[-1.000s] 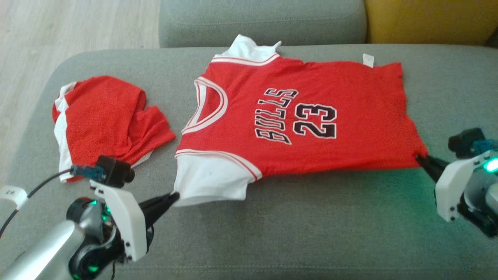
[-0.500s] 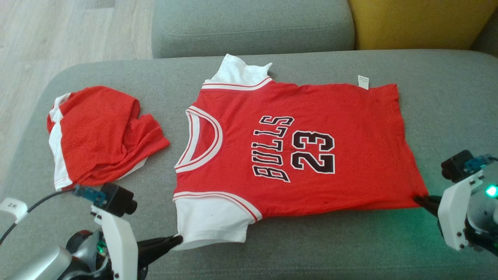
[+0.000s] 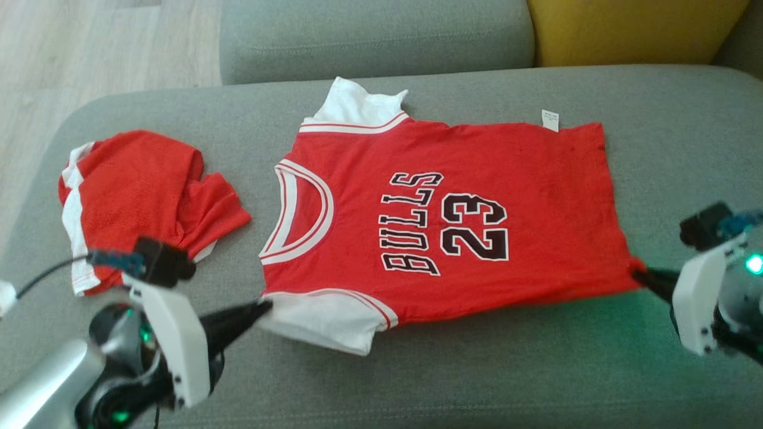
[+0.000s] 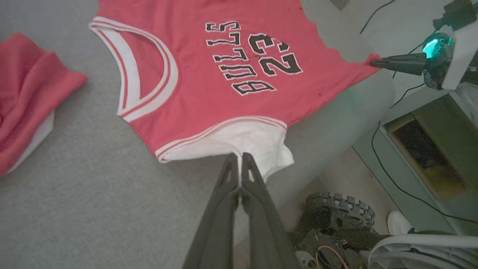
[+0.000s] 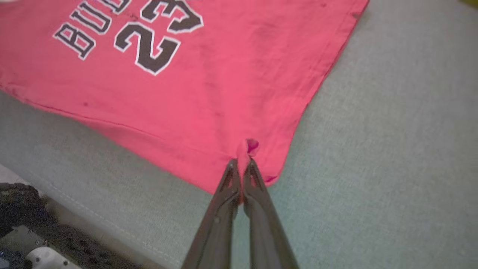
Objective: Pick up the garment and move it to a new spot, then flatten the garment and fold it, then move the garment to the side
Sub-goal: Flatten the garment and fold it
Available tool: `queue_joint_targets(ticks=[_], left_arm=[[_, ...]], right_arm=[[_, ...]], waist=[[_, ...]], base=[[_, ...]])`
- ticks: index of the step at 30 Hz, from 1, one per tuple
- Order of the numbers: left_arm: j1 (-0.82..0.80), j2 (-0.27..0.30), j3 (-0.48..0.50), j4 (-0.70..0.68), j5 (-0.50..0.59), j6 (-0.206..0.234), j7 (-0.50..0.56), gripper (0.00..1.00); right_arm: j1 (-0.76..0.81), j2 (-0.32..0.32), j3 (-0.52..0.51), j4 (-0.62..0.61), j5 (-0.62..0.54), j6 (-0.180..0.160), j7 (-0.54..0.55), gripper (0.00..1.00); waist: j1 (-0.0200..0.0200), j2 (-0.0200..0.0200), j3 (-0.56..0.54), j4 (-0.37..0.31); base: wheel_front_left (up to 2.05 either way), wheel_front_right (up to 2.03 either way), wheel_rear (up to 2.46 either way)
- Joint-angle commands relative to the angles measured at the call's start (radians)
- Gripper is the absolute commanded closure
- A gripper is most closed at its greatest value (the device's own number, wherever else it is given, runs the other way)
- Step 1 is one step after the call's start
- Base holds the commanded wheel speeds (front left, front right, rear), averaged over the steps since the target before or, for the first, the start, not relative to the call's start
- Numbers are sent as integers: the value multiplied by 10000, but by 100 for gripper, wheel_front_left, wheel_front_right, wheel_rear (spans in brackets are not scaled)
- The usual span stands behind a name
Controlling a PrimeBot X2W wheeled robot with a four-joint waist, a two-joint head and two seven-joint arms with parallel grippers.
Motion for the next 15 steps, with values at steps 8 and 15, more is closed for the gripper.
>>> queue_joint_targets(ticks=[8, 15], left_arm=[[-1924, -351, 915, 431, 679, 171, -733, 100], [-3083, -1003, 1186, 1347, 1017, 308, -1231, 100]], right_arm=[[-856, 118, -291, 268, -414, 73, -286, 100], [-1433, 466, -347, 884, -690, 73, -606, 100]], waist=[[1, 0, 488, -100], [1, 0, 1086, -191]], base=[[0, 0, 0], [0, 0, 0]])
